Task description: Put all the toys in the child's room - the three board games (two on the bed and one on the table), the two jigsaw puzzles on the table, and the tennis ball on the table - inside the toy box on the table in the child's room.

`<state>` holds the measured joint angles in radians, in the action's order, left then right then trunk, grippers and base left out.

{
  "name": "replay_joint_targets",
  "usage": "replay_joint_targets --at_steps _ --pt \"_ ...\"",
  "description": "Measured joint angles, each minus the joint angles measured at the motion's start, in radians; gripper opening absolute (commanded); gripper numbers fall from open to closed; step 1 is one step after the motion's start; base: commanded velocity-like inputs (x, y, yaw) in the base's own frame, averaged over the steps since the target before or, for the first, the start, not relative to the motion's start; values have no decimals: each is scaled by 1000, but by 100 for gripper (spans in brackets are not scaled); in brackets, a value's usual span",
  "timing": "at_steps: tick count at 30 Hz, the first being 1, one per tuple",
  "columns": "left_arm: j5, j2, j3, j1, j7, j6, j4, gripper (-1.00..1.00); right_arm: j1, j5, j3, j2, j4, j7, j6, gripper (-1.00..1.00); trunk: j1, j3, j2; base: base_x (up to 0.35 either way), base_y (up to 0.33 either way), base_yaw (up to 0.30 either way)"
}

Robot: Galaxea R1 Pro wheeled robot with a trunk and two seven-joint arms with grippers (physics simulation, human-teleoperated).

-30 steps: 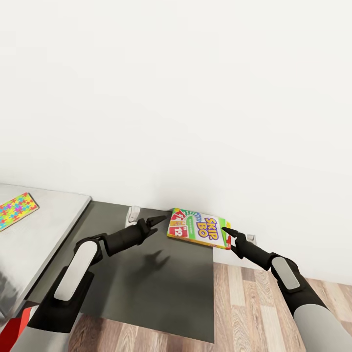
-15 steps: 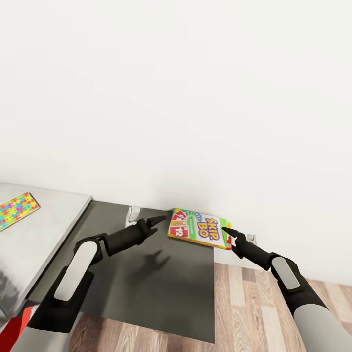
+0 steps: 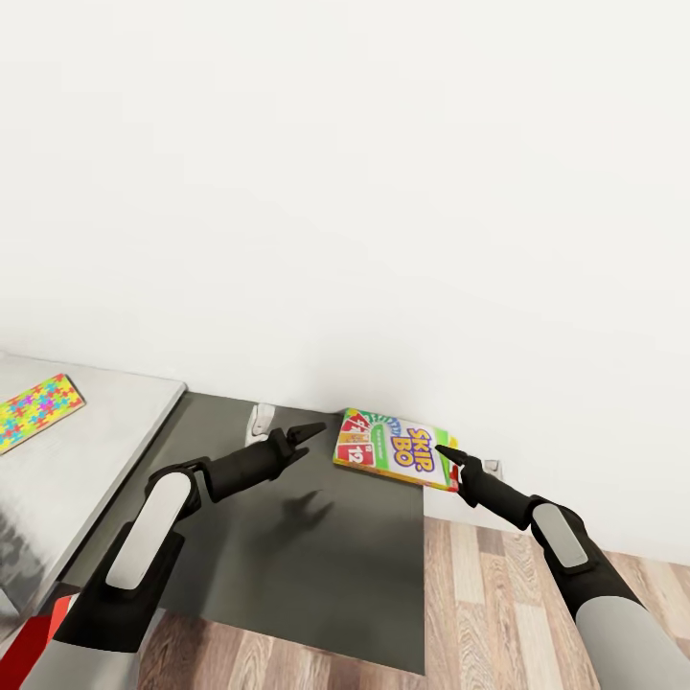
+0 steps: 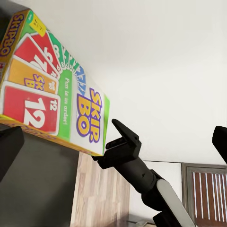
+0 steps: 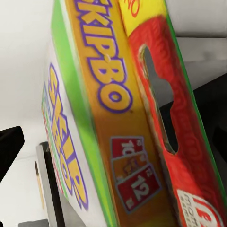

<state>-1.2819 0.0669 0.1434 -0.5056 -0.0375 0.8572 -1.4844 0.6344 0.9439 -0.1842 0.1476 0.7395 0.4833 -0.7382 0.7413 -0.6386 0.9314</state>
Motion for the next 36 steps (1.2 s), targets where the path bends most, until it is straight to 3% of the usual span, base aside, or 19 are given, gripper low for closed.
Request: replay_joint_targets --at_steps 1,2,20,25,36 --pt "0 0 0 0 0 0 0 100 0 0 0 0 0 0 0 100 0 0 0 0 0 7" --pt "0 0 0 0 0 0 0 100 0 0 0 0 0 0 0 -100 0 0 0 0 0 6" --pt "0 0 0 0 0 0 2 100 0 1 1 0 1 0 -1 -100 0 0 0 0 0 1" --pt "0 0 3 0 1 -1 41 100 0 1 0 0 12 1 -1 -100 0 0 0 0 0 0" --pt "0 -1 77 0 3 -4 81 100 0 -13 2 1 45 2 2 -100 0 0 0 0 0 0"
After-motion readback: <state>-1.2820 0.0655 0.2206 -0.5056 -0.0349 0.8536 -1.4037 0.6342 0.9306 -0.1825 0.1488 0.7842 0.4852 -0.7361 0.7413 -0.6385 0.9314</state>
